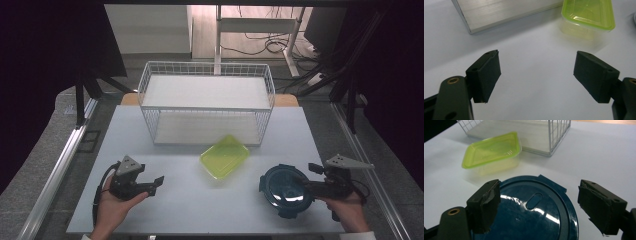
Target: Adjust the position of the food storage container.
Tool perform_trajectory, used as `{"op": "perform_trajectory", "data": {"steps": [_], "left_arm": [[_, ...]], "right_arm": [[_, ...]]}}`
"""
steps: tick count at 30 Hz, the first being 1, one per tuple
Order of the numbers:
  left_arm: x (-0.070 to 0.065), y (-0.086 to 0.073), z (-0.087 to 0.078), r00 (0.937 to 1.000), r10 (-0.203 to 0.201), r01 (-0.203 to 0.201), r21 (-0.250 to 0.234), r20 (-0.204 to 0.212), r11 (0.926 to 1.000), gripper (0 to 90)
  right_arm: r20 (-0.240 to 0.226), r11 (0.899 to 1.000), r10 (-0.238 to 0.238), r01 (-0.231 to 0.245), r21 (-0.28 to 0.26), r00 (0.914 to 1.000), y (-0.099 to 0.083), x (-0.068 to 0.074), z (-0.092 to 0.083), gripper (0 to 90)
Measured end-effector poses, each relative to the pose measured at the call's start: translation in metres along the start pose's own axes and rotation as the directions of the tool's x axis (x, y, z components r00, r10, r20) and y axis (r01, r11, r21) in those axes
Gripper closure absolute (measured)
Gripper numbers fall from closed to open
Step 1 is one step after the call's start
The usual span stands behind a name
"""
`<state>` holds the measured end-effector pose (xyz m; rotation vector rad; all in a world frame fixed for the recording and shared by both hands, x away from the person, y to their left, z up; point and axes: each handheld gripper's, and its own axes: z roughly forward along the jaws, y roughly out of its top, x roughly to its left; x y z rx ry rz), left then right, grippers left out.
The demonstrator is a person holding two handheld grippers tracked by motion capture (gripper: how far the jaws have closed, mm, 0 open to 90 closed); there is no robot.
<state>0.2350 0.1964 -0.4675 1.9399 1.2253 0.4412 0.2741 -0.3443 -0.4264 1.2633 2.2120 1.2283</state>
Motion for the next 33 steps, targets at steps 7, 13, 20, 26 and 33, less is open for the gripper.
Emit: {"op": "perform_trajectory", "data": {"steps": [7, 13, 20, 26, 33], "left_arm": [[-0.001, -0.002, -0.005, 0.9999, -0.006, 0.006, -0.003, 0.013, 1.0, 21.0], [0.001, -0.003, -0.011, 0.9995, -0.019, 0.02, -0.016, 0.026, 0.9997, 20.4], [0.001, -0.001, -0.011, 0.9994, -0.017, 0.018, -0.022, 0.031, 0.9996, 20.2], [0.002, -0.002, -0.007, 0.9993, -0.019, 0.02, -0.012, 0.032, 0.9997, 19.9], [0.004, -0.003, -0.01, 0.999, -0.033, 0.033, -0.012, 0.031, 0.9994, 19.9]], "right_arm": [[-0.002, 1.0, 0.003, -0.003, 0.004, 1.0, 0.0, -0.001, 0.001, 18.2], [0.0, 1.0, -0.016, 0.016, 0.007, 0.9999, 0.002, 0.007, -0.001, 18.7], [-0.001, 1.0, -0.025, 0.025, 0.008, 0.9997, 0.002, 0.008, -0.004, 20.7], [0.007, 1.0, -0.023, 0.023, 0.012, 0.9997, 0.004, 0.004, -0.004, 22.3], [0.013, 0.999, -0.027, 0.026, 0.032, 0.9996, 0.006, 0.001, -0.001, 24.3]]}}
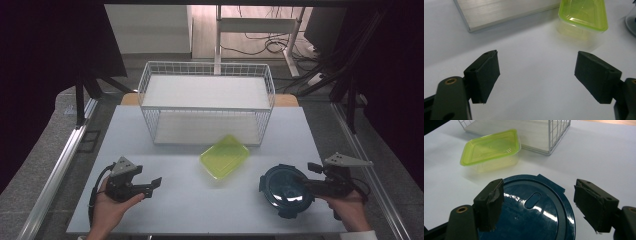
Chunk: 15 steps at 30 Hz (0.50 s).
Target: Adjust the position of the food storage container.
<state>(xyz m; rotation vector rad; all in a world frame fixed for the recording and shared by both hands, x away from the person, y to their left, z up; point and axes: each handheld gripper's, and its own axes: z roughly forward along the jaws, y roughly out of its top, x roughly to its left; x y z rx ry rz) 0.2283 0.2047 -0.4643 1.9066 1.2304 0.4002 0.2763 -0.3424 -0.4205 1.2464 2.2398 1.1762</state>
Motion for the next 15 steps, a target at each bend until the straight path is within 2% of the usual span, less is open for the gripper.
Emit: {"op": "perform_trajectory", "data": {"steps": [5, 11, 15], "left_arm": [[0.0, 0.001, 0.0, 0.9999, -0.011, 0.011, -0.002, 0.007, 0.9999, 19.6], [0.0, 0.001, 0.001, 0.9998, -0.016, 0.016, 0.003, 0.007, 0.9999, 19.4], [0.0, 0.001, 0.003, 0.9999, -0.014, 0.014, 0.006, 0.008, 0.9999, 19.4]], "right_arm": [[0.01, 1.0, 0.011, -0.011, 0.003, 0.9999, 0.005, -0.006, -0.002, 26.5], [0.08, 0.999, 0.011, -0.014, 0.046, 0.9967, 0.012, -0.02, -0.007, 33.5], [0.105, 0.996, 0.026, -0.034, 0.08, 0.9941, 0.011, -0.033, -0.007, 40.5]]}}
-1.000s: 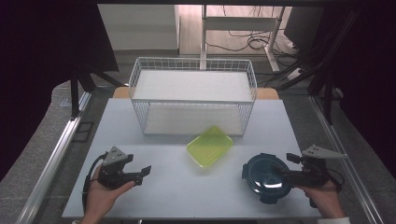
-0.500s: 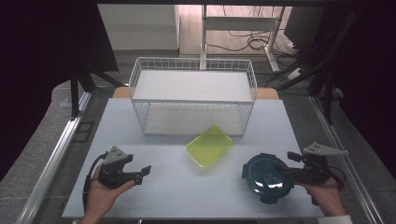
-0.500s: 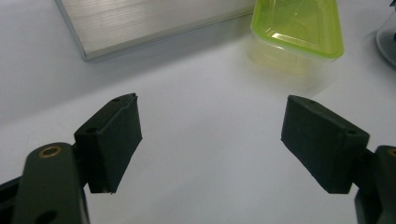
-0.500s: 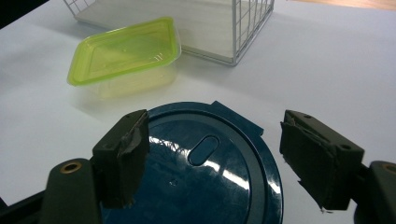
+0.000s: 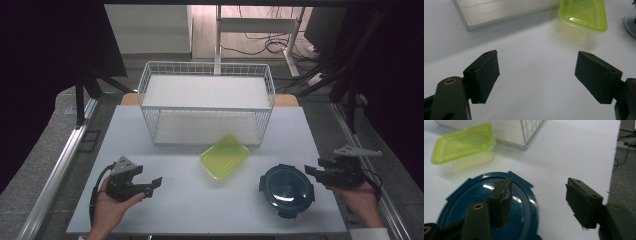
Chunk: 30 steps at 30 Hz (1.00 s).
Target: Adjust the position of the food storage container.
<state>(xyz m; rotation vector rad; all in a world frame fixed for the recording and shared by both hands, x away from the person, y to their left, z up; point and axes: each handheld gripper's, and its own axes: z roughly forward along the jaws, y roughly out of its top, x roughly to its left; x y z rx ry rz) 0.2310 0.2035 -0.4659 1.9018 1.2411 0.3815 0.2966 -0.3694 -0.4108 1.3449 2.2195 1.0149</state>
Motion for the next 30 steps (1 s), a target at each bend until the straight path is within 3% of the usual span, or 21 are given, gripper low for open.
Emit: {"op": "perform_trajectory", "data": {"steps": [4, 5, 7, 16, 26, 27, 30], "left_arm": [[-0.001, 0.0, 0.002, 1.0, 0.004, -0.004, 0.007, -0.003, 1.0, 19.4], [-0.001, 0.0, 0.002, 1.0, 0.006, -0.005, 0.008, -0.004, 1.0, 19.4], [-0.001, 0.0, 0.002, 0.9999, 0.01, -0.01, 0.013, -0.004, 0.9999, 19.4], [-0.002, -0.003, 0.004, 0.9999, 0.01, -0.01, 0.023, -0.009, 0.9997, 19.4], [-0.002, -0.004, 0.006, 0.9999, 0.011, -0.011, 0.031, -0.01, 0.9995, 19.5], [-0.002, -0.004, 0.006, 0.9999, 0.012, -0.011, 0.031, -0.009, 0.9994, 19.5], [-0.002, -0.004, 0.006, 0.9999, 0.013, -0.013, 0.032, -0.009, 0.9994, 19.5]], "right_arm": [[0.043, 0.999, 0.001, -0.003, 0.05, 0.9991, -0.001, -0.009, 0.005, 50.6], [0.064, 0.997, -0.006, 0.001, 0.078, 0.9979, -0.001, -0.011, 0.009, 57.6], [0.071, 0.996, -0.011, 0.004, 0.093, 0.9974, -0.001, -0.012, 0.011, 59.9], [0.086, 0.976, -0.074, 0.054, 0.211, 0.9936, -0.004, -0.009, 0.03, 88.3], [0.07, 0.953, -0.13, 0.105, 0.283, 0.9891, -0.008, -0.003, 0.041, 88.6], [0.057, 0.946, -0.151, 0.127, 0.299, 0.9869, -0.009, 0.0, 0.044, 88.7], [0.069, 0.942, -0.162, 0.133, 0.309, 0.9844, -0.009, 0.002, 0.046, 88.7]]}}
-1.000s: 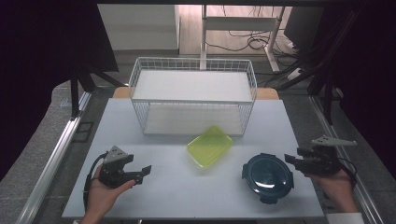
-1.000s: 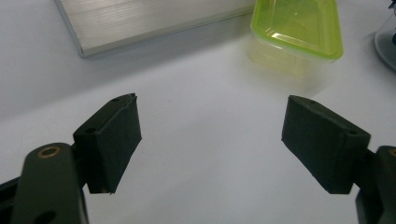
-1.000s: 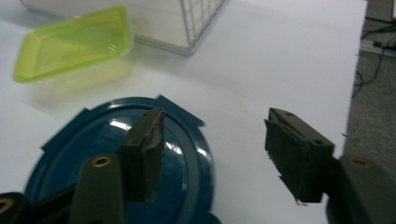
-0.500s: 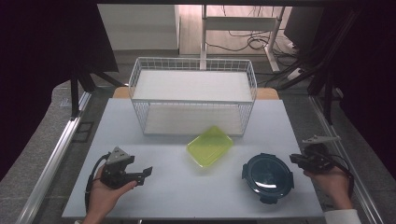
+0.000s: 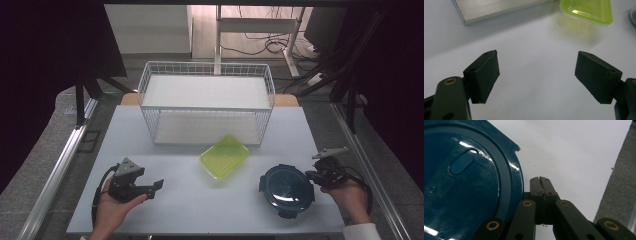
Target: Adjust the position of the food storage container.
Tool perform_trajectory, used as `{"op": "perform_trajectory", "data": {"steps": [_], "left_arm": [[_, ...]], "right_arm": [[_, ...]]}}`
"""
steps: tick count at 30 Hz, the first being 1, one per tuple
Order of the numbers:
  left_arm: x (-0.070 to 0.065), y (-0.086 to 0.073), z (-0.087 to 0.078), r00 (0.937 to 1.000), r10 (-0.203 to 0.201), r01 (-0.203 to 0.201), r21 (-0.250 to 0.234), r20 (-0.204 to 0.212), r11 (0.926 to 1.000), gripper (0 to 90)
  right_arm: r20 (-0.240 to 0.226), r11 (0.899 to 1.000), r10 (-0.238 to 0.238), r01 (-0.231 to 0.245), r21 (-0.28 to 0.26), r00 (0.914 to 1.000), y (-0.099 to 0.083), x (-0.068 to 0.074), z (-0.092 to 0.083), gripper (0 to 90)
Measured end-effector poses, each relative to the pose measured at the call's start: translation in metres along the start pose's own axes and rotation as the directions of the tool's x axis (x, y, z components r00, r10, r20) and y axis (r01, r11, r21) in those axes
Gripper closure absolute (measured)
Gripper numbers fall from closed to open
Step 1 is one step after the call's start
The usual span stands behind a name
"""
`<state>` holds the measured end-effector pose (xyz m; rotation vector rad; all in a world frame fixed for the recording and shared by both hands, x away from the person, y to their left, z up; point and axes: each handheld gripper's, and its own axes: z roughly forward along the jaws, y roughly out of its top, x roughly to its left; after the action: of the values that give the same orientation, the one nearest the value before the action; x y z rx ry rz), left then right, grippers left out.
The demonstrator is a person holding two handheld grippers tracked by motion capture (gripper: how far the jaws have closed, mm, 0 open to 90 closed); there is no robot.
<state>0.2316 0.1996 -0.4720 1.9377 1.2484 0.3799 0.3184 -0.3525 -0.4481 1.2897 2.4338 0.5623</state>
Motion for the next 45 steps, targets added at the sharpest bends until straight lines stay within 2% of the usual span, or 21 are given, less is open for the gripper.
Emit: {"op": "perform_trajectory", "data": {"steps": [11, 20, 23, 35, 45], "left_arm": [[-0.001, 0.001, 0.002, 1.0, 0.002, -0.002, 0.005, 0.001, 1.0, 19.5], [-0.002, 0.0, 0.003, 1.0, 0.006, -0.006, 0.012, 0.003, 0.9999, 19.5], [-0.001, 0.0, 0.003, 1.0, 0.004, -0.005, 0.012, 0.004, 0.9999, 19.5], [-0.001, 0.0, 0.003, 0.9999, 0.008, -0.008, 0.013, 0.008, 0.9999, 19.4], [-0.001, -0.001, 0.005, 0.9999, 0.004, -0.005, 0.022, 0.013, 0.9997, 19.4]], "right_arm": [[0.002, 0.999, -0.039, 0.039, 0.0, 0.9992, 0.003, 0.007, 0.0, 88.9], [-0.01, 0.996, -0.09, 0.09, 0.015, 0.9959, 0.01, 0.032, 0.002, 88.9], [-0.028, 0.995, -0.099, 0.1, 0.014, 0.9947, 0.013, 0.04, 0.003, 88.9], [-0.074, 0.984, -0.179, 0.18, 0.009, 0.981, 0.024, 0.075, 0.008, 88.9], [-0.08, 0.98, -0.2, 0.2, -0.009, 0.9765, 0.027, 0.086, 0.01, 88.9]]}}
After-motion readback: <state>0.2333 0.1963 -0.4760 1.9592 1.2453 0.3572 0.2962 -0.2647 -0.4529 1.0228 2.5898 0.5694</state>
